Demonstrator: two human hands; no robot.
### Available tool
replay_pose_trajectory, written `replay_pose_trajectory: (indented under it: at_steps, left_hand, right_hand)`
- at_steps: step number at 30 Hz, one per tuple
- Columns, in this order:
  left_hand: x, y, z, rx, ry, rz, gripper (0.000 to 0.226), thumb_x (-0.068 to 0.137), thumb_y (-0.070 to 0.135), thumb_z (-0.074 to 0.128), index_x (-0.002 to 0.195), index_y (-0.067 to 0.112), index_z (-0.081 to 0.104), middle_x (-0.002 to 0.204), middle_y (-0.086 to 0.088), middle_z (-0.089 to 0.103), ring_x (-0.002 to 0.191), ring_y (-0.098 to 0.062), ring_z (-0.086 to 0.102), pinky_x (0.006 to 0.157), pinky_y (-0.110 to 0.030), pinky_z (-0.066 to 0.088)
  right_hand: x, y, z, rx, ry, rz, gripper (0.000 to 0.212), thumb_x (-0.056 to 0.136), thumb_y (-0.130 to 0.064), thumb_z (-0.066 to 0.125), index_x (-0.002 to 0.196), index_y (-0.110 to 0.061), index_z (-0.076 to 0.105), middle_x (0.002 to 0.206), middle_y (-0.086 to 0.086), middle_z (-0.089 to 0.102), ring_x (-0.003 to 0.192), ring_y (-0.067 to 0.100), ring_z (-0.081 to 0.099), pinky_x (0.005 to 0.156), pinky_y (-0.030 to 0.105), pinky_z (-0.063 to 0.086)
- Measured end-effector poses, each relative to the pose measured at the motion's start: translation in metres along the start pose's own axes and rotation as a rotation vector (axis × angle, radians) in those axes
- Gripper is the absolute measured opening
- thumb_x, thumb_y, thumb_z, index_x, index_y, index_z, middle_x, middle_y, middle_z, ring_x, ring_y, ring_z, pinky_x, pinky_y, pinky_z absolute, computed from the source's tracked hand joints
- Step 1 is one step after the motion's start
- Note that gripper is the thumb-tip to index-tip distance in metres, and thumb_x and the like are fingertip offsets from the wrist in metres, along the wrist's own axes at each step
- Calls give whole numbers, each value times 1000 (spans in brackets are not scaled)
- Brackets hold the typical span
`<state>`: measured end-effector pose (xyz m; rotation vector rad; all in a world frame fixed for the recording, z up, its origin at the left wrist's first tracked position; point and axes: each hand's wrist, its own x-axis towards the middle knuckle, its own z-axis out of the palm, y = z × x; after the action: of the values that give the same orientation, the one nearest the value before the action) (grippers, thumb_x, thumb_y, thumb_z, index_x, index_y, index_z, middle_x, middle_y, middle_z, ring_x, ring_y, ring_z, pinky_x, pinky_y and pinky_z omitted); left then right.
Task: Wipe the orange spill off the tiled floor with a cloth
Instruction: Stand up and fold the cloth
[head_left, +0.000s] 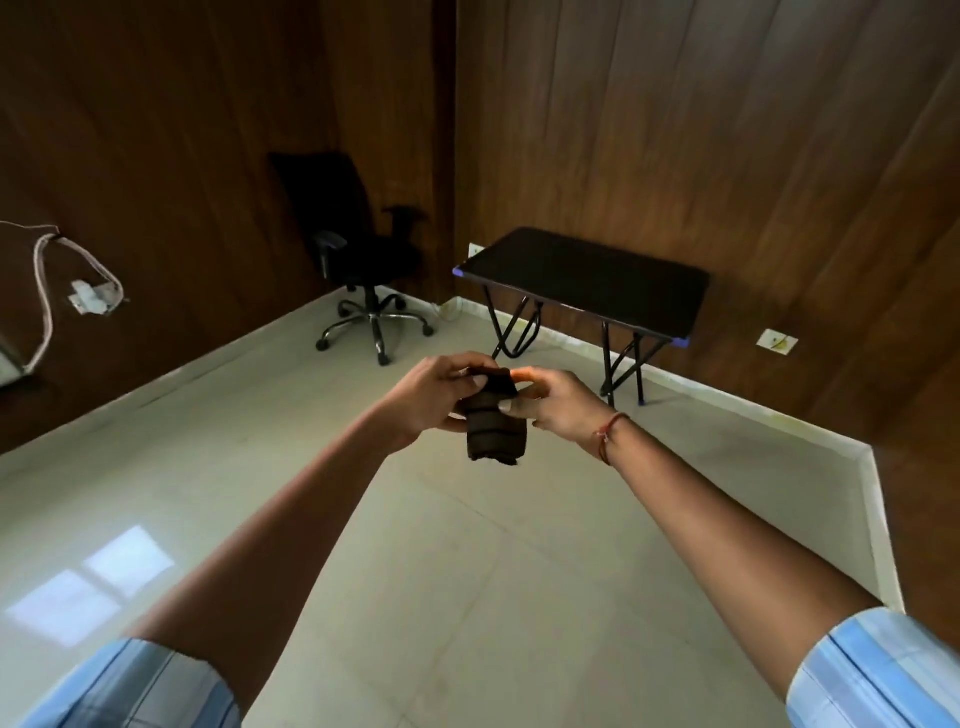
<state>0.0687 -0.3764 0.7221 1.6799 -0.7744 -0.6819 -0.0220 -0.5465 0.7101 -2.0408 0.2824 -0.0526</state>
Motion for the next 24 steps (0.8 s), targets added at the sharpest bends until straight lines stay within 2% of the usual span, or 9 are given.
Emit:
replay_pose_trajectory:
  at_steps: [2,5,8,11,13,15,18,21,24]
  left_hand:
    - [-3,7,1,-41,-9,-4,23,100,9,46,114,16,64,97,-7,64,91,-18,66,74,-31,56]
    - [-3,17,3,-77,-80,-10,27,98,3,47,119,13,60,105,-13,62,99,-25,65,83,-37,57]
    - [-4,27,14,-141,-101,-30,24,94,-2,52,113,11,58,105,-15,59,92,-24,65,77,-31,58]
    - [-5,33,32,-117,35,-29,15,92,-2,57,102,9,61,101,-14,60,80,-18,67,69,-26,58]
    - [-5,36,40,-28,160,-6,13,90,0,60,102,4,63,98,-14,62,79,-18,67,67,-25,60]
    - [-5,37,45,63,186,20,21,88,4,65,109,6,63,101,-11,64,85,-19,68,66,-23,59]
    - [-8,33,45,244,107,-30,28,87,19,69,114,13,64,99,-7,68,85,-20,69,67,-25,59]
    - [-10,29,45,475,66,-48,34,83,36,71,109,13,68,98,-7,69,88,-22,66,79,-35,57]
    - [-17,31,48,429,62,11,29,86,38,67,103,15,70,97,-2,69,90,-19,65,78,-27,53]
  right_hand:
    - [-5,-9,-10,-58,84,-62,42,82,-20,73,123,-18,60,101,-4,65,93,8,59,76,20,46]
    - [-11,-14,-20,-108,191,-136,36,81,-20,74,116,-19,67,101,-7,68,93,4,60,75,15,44]
    - [-18,-18,-26,-126,286,-163,26,82,-22,72,108,-19,71,99,-6,70,90,4,61,69,9,41]
    - [-25,-24,-28,-132,333,-206,21,84,-18,70,105,-18,72,92,-13,67,81,-6,57,63,1,41]
    - [-29,-28,-29,-132,351,-225,16,85,-15,68,101,-18,71,89,-15,64,79,-10,55,66,1,42]
    - [-33,-30,-32,-157,326,-221,15,88,-17,65,103,-17,68,92,-12,63,83,-7,54,67,6,41]
    - [-40,-34,-41,-230,208,-212,14,91,-19,60,105,-17,62,92,-11,58,85,1,54,66,9,38]
    - [-45,-41,-49,-281,81,-219,13,90,-21,61,103,-20,59,95,-3,59,90,13,59,70,18,47]
    - [-47,-45,-55,-234,59,-241,15,87,-24,66,101,-23,60,95,-1,63,91,15,62,74,22,51]
